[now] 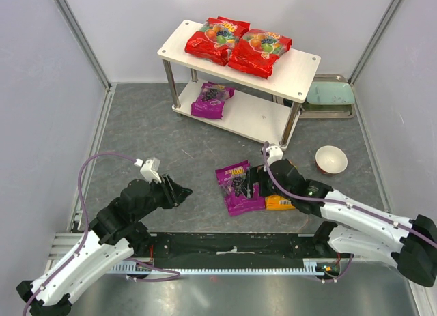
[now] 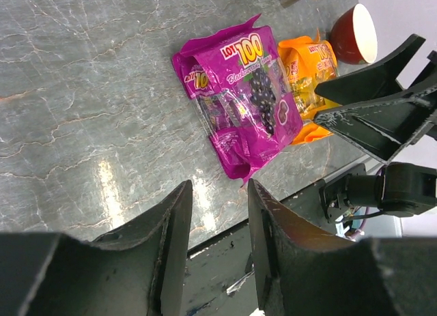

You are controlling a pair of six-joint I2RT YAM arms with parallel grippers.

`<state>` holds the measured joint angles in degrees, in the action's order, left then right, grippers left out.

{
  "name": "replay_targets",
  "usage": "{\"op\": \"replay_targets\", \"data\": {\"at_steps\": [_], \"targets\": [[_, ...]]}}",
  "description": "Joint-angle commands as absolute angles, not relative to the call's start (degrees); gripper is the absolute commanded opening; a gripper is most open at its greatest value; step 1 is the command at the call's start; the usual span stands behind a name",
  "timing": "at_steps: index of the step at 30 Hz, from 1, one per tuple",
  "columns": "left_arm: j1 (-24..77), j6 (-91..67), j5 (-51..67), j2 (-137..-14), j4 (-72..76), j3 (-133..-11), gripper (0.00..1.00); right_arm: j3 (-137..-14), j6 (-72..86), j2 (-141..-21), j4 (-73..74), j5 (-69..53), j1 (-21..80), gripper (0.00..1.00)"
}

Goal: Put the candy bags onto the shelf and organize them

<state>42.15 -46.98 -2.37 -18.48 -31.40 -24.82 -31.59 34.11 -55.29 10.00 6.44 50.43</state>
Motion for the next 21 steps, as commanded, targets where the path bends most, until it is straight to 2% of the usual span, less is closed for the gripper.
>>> {"op": "replay_targets", "data": {"at_steps": [1, 14, 21], "targets": [[42.3, -49.2, -1.1, -18.4, -29.4, -26.6, 0.45, -36.0, 32.2, -57.6, 15.6, 7.2, 48.3, 0.98], [42.3, -49.6, -0.9, -17.8, -29.4, -25.9, 0.44, -32.2, 30.2, -64.8, 4.8, -7.6, 38.9, 0.98], [42.3, -49.7, -0.9, -17.7, -28.7, -25.7, 0.44, -32.0, 28.8, -68.6, 2.8, -9.3, 37.1, 0.98]]}}
